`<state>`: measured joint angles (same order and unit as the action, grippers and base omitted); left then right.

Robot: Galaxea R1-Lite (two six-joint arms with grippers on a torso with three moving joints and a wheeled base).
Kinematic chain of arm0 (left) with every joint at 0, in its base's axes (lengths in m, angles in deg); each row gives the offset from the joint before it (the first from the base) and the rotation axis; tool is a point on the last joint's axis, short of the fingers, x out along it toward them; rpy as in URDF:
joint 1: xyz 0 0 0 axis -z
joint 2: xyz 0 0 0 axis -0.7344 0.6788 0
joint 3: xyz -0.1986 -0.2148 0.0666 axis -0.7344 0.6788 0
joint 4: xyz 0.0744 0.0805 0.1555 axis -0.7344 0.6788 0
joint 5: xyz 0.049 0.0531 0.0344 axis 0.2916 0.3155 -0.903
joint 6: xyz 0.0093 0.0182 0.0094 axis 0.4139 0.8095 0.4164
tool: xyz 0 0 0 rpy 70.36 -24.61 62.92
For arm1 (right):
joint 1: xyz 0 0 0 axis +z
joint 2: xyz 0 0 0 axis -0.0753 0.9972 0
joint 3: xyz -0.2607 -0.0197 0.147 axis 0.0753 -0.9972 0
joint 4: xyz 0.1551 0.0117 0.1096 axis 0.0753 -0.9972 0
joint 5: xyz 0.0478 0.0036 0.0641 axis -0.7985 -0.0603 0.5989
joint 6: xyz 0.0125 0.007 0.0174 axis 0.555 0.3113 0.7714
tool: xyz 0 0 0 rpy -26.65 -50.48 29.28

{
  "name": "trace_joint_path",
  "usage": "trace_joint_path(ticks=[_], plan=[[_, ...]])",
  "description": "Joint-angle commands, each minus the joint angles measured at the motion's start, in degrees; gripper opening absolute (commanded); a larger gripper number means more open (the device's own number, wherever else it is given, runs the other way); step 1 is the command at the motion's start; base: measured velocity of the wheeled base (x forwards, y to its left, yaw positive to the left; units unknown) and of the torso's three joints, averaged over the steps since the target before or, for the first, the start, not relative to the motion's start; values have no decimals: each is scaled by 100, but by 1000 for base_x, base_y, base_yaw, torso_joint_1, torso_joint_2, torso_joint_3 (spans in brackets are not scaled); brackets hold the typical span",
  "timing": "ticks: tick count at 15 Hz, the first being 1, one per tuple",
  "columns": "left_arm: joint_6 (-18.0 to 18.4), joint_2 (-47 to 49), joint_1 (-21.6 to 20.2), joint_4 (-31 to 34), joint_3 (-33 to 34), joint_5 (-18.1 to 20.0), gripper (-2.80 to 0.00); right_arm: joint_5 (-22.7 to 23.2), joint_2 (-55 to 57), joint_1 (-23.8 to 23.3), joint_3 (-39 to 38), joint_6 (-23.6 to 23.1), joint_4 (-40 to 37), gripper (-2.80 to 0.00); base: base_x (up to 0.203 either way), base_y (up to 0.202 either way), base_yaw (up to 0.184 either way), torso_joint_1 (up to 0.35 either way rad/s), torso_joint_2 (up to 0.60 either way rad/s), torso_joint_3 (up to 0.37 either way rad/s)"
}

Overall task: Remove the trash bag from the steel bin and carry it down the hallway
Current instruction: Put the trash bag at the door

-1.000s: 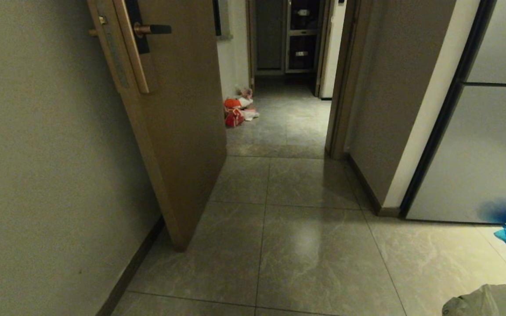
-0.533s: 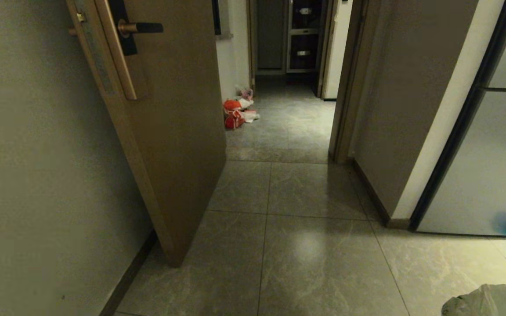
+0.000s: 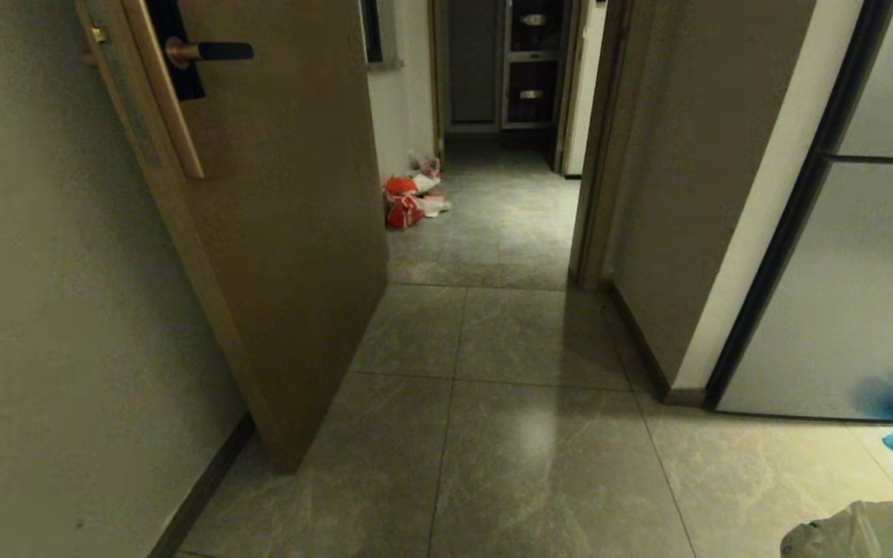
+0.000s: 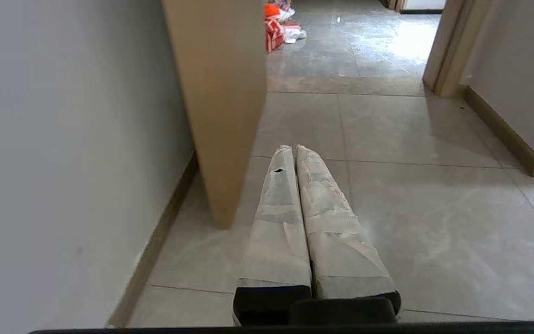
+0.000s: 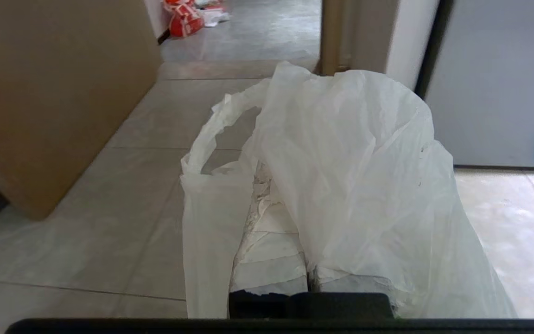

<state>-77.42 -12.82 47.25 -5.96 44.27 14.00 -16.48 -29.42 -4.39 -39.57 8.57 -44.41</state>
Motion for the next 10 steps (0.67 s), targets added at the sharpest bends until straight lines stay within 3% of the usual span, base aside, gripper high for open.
trace_joint_path(ticks=[1,4,10], plan=[[-4,9,0,4,9,4,-280,2,7,-1,1,0,1,-280,12,-73,-33,-6,2,3],[-4,6,0,-2,9,-4,-280,2,7,-1,1,0,1,-280,23,-2,1,-1,0,2],[-10,9,0,0,9,-4,-280,2,7,-1,1,0,-8,-280,179,-1,0,4,3,2]])
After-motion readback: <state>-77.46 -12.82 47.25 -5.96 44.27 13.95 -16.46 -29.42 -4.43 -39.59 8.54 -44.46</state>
